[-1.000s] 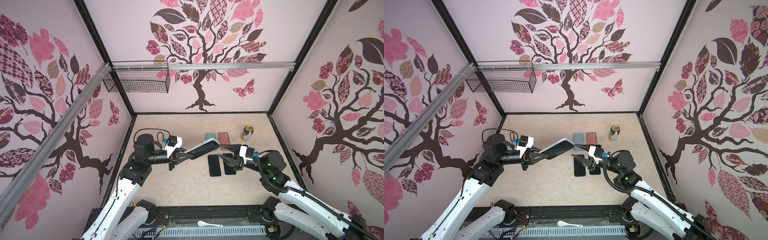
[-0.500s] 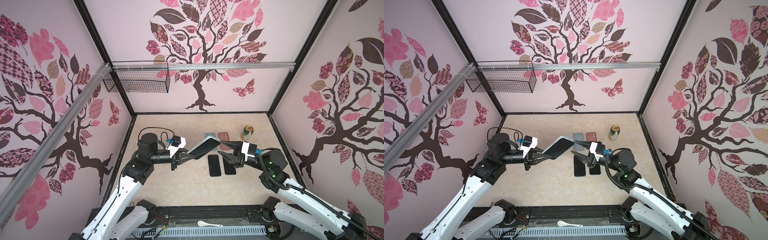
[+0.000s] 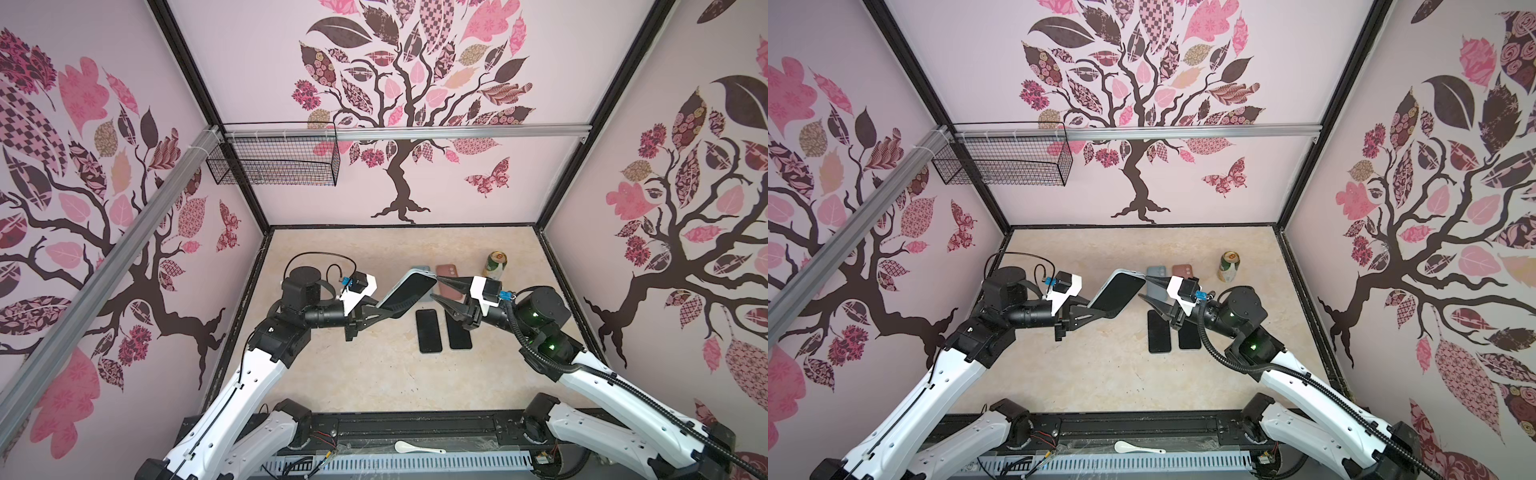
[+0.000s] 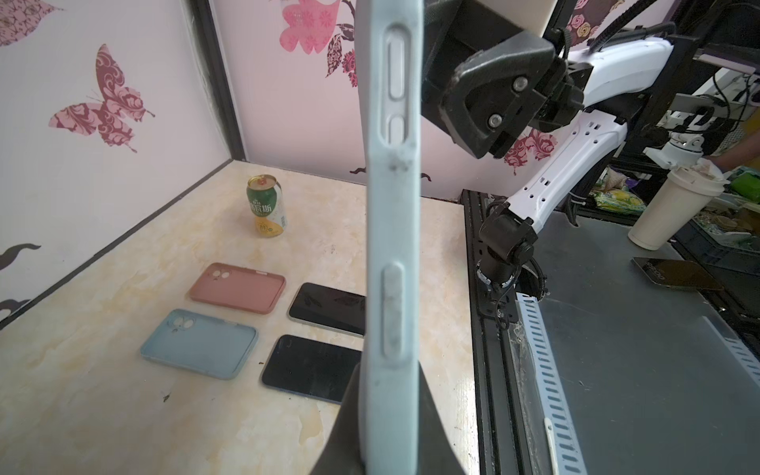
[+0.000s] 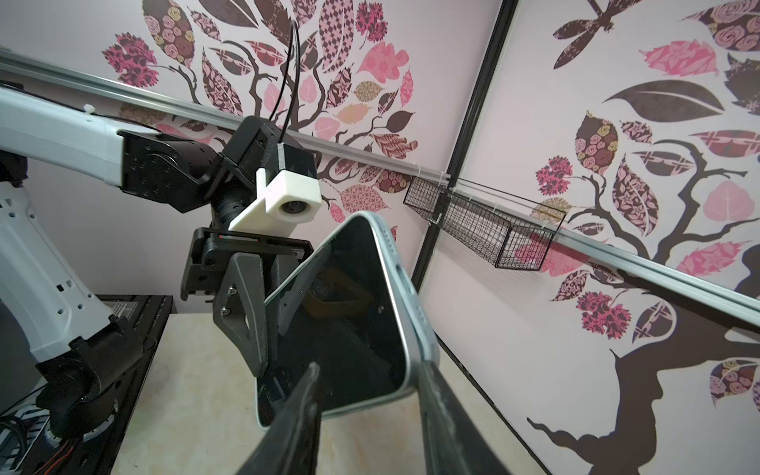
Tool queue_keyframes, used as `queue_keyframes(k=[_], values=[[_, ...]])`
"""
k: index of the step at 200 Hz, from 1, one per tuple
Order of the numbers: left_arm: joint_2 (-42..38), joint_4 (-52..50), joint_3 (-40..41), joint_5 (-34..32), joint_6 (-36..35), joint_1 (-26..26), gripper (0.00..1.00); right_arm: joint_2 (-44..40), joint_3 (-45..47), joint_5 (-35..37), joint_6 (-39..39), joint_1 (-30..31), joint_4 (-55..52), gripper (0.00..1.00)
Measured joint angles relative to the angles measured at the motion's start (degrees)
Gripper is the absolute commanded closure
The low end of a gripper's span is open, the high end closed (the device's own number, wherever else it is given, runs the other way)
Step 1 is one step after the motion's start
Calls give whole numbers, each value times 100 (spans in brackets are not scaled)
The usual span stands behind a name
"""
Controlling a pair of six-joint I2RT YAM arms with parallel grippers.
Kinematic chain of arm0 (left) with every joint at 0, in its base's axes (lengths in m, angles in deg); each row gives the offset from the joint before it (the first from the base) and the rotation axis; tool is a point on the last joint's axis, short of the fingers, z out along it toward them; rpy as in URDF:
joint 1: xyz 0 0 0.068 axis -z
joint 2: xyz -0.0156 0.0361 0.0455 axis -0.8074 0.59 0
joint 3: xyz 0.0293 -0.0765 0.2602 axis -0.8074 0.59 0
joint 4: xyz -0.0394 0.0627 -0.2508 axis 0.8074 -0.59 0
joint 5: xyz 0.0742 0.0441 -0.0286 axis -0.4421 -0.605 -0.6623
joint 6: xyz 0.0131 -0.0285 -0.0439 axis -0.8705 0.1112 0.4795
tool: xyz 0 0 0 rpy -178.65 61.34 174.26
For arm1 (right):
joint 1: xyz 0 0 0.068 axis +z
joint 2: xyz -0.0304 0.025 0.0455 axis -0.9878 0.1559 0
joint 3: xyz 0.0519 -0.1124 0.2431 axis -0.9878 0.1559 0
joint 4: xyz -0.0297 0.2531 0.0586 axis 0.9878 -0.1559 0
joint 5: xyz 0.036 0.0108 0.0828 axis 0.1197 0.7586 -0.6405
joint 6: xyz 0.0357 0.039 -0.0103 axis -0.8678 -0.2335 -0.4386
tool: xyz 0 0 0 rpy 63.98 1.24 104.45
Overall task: Take the phone out of the phone case
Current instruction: Remove the phone case from the phone.
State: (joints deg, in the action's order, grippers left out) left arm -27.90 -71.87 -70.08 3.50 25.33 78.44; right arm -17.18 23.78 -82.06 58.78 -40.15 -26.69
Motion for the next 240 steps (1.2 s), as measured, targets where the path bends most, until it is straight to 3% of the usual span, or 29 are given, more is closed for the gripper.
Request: queue_keyframes(k=[50,130,195,240], values=[[197,-640,-195,-260,-297,48,100,114,-153,306,120,11,-791,59],[306,-922,-299,-369,-411,205,100,234,-251,79,-26,61,-1067,59],[-31,1652,498,267,1174,365,100,181,-122,-1193,-1019,-15,688,64],[-24,2369,507,599,1427,396,100,356,-444,-1930,-1228,-15,1027,69]])
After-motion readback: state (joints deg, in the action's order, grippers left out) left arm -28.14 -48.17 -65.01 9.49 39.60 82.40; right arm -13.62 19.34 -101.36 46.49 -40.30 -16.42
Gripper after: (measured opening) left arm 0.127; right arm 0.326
